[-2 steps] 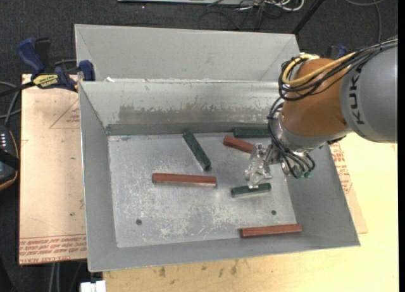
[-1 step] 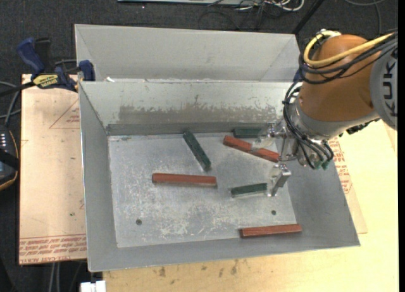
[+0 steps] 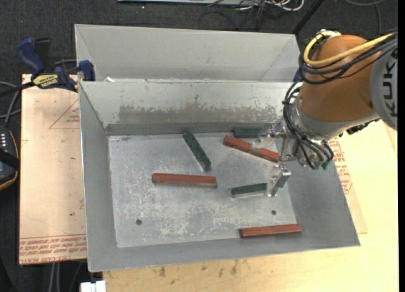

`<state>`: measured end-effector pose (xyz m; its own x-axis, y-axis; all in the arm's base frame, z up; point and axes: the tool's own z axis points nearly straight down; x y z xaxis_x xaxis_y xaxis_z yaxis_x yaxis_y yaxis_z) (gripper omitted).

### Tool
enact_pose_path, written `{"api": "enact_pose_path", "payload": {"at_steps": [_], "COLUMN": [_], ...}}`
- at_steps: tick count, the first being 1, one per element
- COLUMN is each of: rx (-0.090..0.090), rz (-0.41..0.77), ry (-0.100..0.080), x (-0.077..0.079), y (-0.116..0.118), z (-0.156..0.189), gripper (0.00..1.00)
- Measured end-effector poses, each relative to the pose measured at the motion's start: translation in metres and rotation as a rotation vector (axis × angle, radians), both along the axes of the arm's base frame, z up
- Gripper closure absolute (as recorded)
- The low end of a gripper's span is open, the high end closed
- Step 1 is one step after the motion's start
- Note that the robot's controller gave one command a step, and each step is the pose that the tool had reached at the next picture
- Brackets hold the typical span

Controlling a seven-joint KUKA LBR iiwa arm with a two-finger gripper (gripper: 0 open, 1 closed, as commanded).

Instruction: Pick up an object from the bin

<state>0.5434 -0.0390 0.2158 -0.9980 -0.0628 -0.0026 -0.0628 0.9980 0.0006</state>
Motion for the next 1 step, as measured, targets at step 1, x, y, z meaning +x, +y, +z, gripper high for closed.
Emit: {"api": "enact_pose_path", "payload": {"at_steps": [1], "rx": [0.000], "rz": [0.125], "ry": [0.001], "x": [0.0216], "y": [-0.0262], "z": [-0.1104], "gripper": [1.00]}}
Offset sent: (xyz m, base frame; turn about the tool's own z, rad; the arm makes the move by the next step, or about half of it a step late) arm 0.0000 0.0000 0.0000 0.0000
